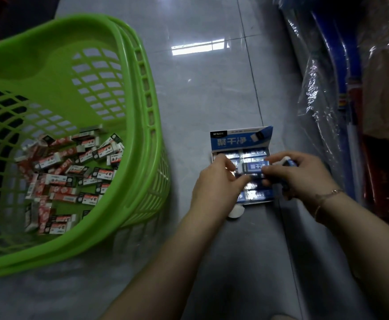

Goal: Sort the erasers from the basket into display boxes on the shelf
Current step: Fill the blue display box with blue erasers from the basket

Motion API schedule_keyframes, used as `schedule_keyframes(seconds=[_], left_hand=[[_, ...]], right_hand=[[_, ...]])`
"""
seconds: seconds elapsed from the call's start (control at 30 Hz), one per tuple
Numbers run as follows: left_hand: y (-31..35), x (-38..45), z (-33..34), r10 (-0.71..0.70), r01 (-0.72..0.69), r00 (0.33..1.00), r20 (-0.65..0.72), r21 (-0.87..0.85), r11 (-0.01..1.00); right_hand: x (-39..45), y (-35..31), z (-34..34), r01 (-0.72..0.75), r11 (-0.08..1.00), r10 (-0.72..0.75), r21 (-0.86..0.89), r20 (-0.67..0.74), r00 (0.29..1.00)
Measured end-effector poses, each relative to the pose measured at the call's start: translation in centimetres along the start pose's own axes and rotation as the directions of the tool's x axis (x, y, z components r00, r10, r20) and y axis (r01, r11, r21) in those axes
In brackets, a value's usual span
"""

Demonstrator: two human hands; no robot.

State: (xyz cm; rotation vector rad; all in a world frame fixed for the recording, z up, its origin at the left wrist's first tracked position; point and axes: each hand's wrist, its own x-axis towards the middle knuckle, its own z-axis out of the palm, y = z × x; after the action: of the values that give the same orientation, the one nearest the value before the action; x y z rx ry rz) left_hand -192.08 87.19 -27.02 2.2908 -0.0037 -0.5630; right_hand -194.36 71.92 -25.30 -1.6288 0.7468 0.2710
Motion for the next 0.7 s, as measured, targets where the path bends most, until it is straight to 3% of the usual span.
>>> schedule_keyframes(seconds=[0.03,0.1,0.2,0.33,0.4,0.57,0.7], left_hand=[[-0.5,0.2,-0.1,0.113,-0.097,0.993,-0.039,0.290,0.952],[-1.2,0.4,-0.3,0.248,-0.207,0.969,-0.005,0.534,0.820],[-2.0,0.6,-0.1,0.284,-0.259,0.958,0.040,0.544,0.798],[-2.5,0.7,0.1,0.325,-0.279,0.946,0.003,0.521,0.807],[-2.7,0.7,0.2,0.359,-0.306,0.933,0.004,0.530,0.791],[-2.3,0.3,1.0,0.466,-0.370,0.884,-0.031,0.564,0.739],[-1.4,0.8,1.5,0.465,-0.380,0.884,-0.038,0.521,0.764]], right_hand=[[0.3,0.1,-0.2,0.050,0.991,-0.054,-0.123,-0.027,0.998],[0.8,0.3,-0.1,0.116,0.921,-0.144,-0.372,-0.049,0.988],[1.0,0.6,0.8,0.136,0.814,-0.211,-0.565,-0.069,0.975],[1.2,0.7,1.6,0.203,0.693,-0.319,-0.692,-0.041,0.947],[1.3,0.9,1.6,0.223,0.706,-0.335,-0.673,-0.039,0.941],[1.2,1.7,1.4,0.163,0.838,-0.306,-0.521,-0.201,0.931],[1.1,1.6,1.6,0.200,0.779,-0.359,-0.594,-0.161,0.920]])
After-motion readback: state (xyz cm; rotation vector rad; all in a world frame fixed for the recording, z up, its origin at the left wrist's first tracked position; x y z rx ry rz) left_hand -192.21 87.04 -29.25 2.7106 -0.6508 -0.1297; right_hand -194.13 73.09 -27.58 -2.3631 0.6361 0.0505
